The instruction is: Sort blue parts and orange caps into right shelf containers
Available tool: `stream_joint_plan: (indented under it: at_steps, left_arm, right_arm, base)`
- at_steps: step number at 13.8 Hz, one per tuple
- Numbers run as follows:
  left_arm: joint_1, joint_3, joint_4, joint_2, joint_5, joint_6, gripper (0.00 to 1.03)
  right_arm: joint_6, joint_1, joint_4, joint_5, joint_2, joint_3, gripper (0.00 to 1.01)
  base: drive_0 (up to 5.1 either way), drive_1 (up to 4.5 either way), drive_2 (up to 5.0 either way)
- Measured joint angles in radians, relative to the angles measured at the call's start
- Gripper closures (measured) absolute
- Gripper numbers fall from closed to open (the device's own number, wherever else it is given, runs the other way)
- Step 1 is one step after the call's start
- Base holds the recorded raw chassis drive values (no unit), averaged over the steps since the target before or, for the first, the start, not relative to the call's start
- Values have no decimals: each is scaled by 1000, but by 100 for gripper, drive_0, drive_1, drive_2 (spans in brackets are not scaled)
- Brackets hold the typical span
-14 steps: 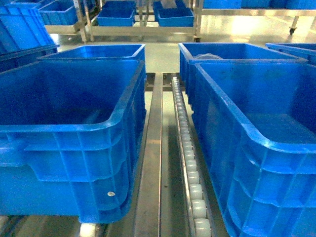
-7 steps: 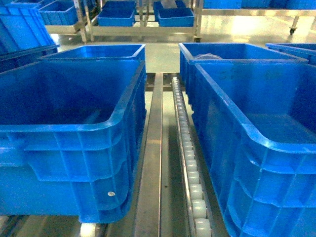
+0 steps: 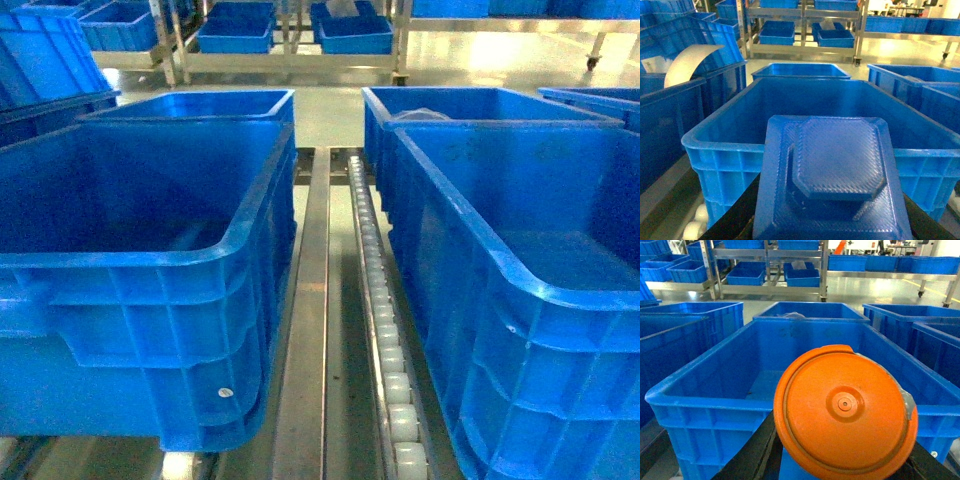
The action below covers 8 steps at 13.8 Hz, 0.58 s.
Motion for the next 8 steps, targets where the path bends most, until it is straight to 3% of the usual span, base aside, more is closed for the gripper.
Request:
stream_joint_plan:
  at_steps: [8]
  left_arm:
    - [0, 0, 0, 0, 0, 0, 60]
  right_arm:
    - [0, 0, 0, 0, 0, 0, 57]
  base:
    - [0, 0, 0]
